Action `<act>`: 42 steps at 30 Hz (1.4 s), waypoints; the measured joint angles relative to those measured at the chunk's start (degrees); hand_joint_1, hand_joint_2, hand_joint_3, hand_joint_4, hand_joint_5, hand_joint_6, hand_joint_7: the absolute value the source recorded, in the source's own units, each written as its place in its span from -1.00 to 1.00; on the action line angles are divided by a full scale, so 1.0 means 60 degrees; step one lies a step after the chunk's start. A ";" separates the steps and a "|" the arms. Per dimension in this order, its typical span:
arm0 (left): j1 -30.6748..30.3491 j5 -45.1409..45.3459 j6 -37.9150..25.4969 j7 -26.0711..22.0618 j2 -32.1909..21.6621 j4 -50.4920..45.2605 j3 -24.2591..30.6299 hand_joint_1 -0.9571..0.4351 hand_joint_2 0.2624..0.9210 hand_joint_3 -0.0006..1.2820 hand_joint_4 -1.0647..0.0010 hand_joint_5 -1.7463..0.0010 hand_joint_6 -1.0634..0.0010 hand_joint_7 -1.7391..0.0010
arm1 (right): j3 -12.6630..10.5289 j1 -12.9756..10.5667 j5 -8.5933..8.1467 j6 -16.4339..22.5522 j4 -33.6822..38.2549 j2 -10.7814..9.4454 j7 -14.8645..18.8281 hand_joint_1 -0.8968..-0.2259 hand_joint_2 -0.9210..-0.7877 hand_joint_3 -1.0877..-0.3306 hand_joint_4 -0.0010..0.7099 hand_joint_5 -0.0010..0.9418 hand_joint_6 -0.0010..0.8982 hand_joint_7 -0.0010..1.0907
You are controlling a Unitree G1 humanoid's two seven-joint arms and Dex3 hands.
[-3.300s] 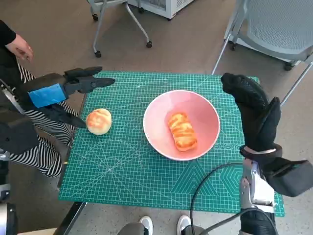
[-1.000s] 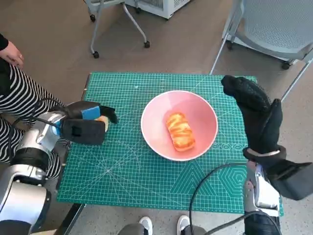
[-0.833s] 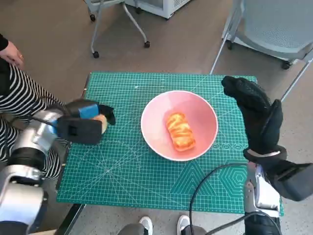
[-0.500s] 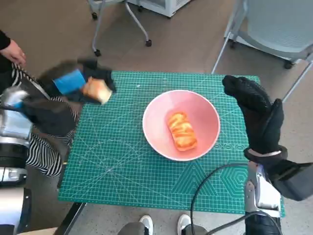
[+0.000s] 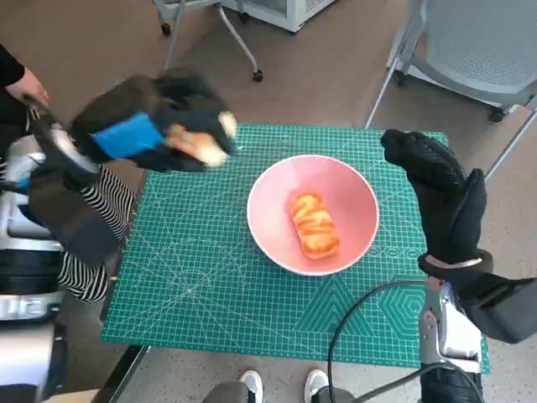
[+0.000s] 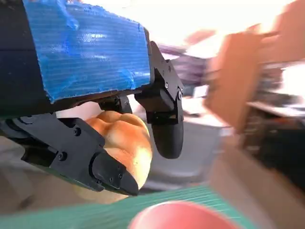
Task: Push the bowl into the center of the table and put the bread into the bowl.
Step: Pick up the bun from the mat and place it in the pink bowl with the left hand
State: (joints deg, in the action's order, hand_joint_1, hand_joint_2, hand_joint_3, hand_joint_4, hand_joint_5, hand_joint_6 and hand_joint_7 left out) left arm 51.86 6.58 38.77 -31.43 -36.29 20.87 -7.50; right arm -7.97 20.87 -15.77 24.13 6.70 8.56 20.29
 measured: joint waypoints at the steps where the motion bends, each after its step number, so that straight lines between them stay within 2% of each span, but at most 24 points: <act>1: 0.0043 0.0001 -0.0101 -0.0057 0.0084 -0.0145 -0.0060 0.37 0.92 -0.86 -0.37 -0.32 -0.20 -0.32 | -0.0003 0.0004 0.0000 0.0000 0.0014 0.0005 0.0000 -0.41 -1.00 -0.05 -0.37 -0.99 -0.82 0.10; 9: 0.0369 0.0164 -0.1279 -0.0540 0.0990 -0.1180 -0.0744 0.38 0.89 -0.88 -0.45 -0.21 -0.29 -0.30 | -0.0012 0.0011 -0.0001 0.0001 0.0044 0.0017 0.0001 -0.41 -1.00 -0.05 -0.37 -0.99 -0.82 0.11; 17: 0.0478 0.0631 -0.1503 -0.0852 0.1681 -0.1012 -0.1353 0.38 0.99 -0.94 -0.33 -0.26 -0.28 -0.33 | -0.0022 0.0007 -0.0006 0.0001 0.0027 0.0024 0.0001 -0.42 -1.00 -0.04 -0.38 -0.99 -0.82 0.11; 18: 0.0478 0.0658 -0.1503 -0.0874 0.1694 -0.0995 -0.1368 0.38 0.99 -0.93 -0.30 -0.34 -0.30 -0.25 | -0.0024 0.0007 -0.0006 0.0001 0.0026 0.0025 0.0001 -0.42 -1.00 -0.04 -0.39 -1.00 -0.81 0.11; 21: 0.0721 0.0875 -0.1130 -0.0791 0.1948 -0.0245 -0.1565 0.38 0.99 -0.91 -0.25 -0.48 -0.33 -0.13 | -0.0088 -0.0068 -0.0010 0.0001 -0.0023 0.0057 0.0000 -0.43 -1.00 -0.03 -0.40 -1.00 -0.82 0.10; 25: 0.0917 0.1366 -0.0716 -0.0666 0.2392 0.1015 -0.1976 0.38 0.98 -0.90 -0.27 -0.49 -0.31 -0.12 | -0.0096 -0.0124 -0.0010 0.0001 -0.0152 0.0029 -0.0002 -0.43 -1.00 -0.03 -0.41 -1.00 -0.82 0.10; 28: 0.0915 0.1584 -0.0510 -0.0664 0.2640 0.1845 -0.2207 0.38 0.99 -0.89 -0.31 -0.43 -0.21 -0.22 | -0.0118 -0.0206 -0.0012 0.0004 -0.0234 0.0031 -0.0003 -0.43 -1.00 -0.03 -0.42 -1.00 -0.82 0.09; 30: 0.0915 0.1681 -0.0496 -0.0665 0.2755 0.2201 -0.2297 0.38 0.99 -0.84 -0.26 -0.40 -0.09 -0.35 | -0.0127 -0.0261 -0.0012 0.0005 -0.0253 0.0031 -0.0003 -0.43 -1.00 -0.03 -0.42 -1.00 -0.81 0.09; 31: 0.0916 0.1752 -0.0518 -0.0678 0.2792 0.2364 -0.2341 0.28 1.00 -0.79 -0.13 -0.27 -0.04 -0.43 | -0.0127 -0.0280 -0.0012 0.0005 -0.0257 0.0029 -0.0003 -0.44 -1.00 -0.03 -0.42 -1.00 -0.81 0.09; 32: 0.0918 0.1793 -0.0606 -0.0721 0.2820 0.2474 -0.2373 0.13 1.00 -0.72 -0.01 -0.01 0.02 -0.51 | -0.0130 -0.0297 -0.0013 0.0005 -0.0266 0.0029 -0.0003 -0.44 -1.00 -0.03 -0.42 -1.00 -0.81 0.09; 33: 0.0918 0.1826 -0.0708 -0.0770 0.2843 0.2562 -0.2395 0.20 0.86 -0.74 0.15 0.26 0.20 -0.22 | -0.0137 -0.0307 -0.0013 0.0007 -0.0277 0.0029 -0.0004 -0.44 -1.00 -0.02 -0.42 -1.00 -0.81 0.08; 34: 0.0929 0.1843 -0.0886 -0.0870 0.2870 0.2680 -0.2412 0.22 0.82 -0.75 0.19 0.38 0.23 -0.08 | -0.0146 -0.0315 -0.0014 0.0009 -0.0293 0.0029 -0.0005 -0.45 -1.00 -0.02 -0.42 -1.00 -0.81 0.08; 35: 0.0930 0.1852 -0.1042 -0.0964 0.2882 0.2752 -0.2423 0.22 0.76 -0.80 0.32 0.60 0.33 0.19 | -0.0153 -0.0318 -0.0015 0.0014 -0.0306 0.0029 -0.0005 -0.45 -1.00 -0.02 -0.42 -1.00 -0.81 0.08; 37: 0.0930 0.1851 -0.1397 -0.1230 0.2892 0.2831 -0.2433 0.19 0.72 -0.89 0.49 0.84 0.42 0.55 | -0.0169 -0.0323 -0.0015 0.0025 -0.0317 0.0029 -0.0011 -0.45 -1.00 -0.02 -0.42 -1.00 -0.81 0.08; 42: 0.0916 0.1742 -0.2162 -0.1912 0.2879 0.2864 -0.2398 0.07 0.71 -0.95 0.75 0.97 0.55 0.80 | -0.0178 -0.0331 -0.0015 0.0030 -0.0325 0.0020 -0.0065 -0.44 -1.00 -0.02 -0.42 -1.00 -0.81 0.07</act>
State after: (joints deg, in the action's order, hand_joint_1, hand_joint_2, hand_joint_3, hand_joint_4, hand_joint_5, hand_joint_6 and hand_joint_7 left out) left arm 57.36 17.03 25.79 -42.91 -19.02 38.05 -21.89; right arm -9.04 18.88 -15.86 24.31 4.75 8.68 19.90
